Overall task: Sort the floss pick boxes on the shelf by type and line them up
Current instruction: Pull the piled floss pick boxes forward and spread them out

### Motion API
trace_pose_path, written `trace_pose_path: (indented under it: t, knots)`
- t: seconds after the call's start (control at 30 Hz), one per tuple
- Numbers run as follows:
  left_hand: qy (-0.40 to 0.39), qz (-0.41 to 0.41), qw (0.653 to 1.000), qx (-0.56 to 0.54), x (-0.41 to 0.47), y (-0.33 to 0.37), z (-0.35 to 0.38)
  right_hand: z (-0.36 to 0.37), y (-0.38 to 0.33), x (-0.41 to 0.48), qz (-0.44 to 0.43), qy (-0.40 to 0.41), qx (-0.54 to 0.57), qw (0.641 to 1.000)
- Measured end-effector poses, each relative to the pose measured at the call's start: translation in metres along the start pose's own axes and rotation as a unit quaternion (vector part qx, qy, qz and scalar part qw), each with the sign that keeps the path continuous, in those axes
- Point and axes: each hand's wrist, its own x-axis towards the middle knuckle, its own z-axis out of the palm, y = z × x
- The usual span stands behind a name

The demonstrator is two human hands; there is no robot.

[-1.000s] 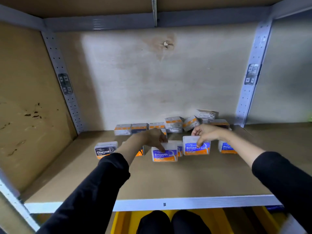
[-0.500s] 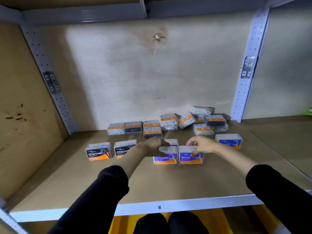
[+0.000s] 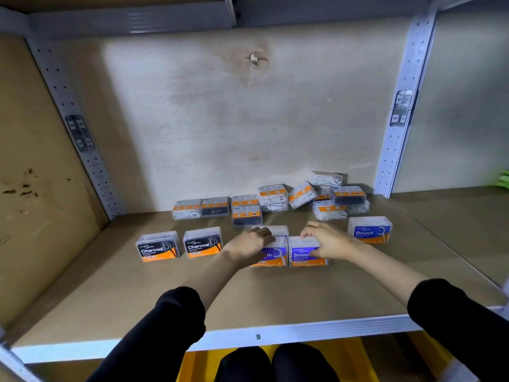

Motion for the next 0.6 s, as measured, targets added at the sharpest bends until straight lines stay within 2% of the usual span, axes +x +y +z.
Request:
trace_pose_path:
  t: [0.13, 0.3, 0.47, 0.6]
  knots:
    - [0.001, 0.005, 1.000, -0.018, -0.001, -0.005, -0.007, -0.007, 0.002, 0.002, -0.014, 0.011, 0.030, 0.999]
    - [0.052, -0.026, 0.997, -0.059, 0.001, -0.034, -0.032, -0.030, 0.004, 0.017, -0.016, 0.076, 0.067, 0.995]
    - [0.047, -0.115, 0.990, -0.060, 0.017, -0.083, -0.046, -0.052, 0.010, 0.058, -0.011, 0.091, 0.057, 0.994]
    - [0.028, -0.176, 0.982, -0.059, 0.034, -0.119, -0.047, -0.056, 0.015, 0.098, -0.003, 0.071, 0.045, 0.996]
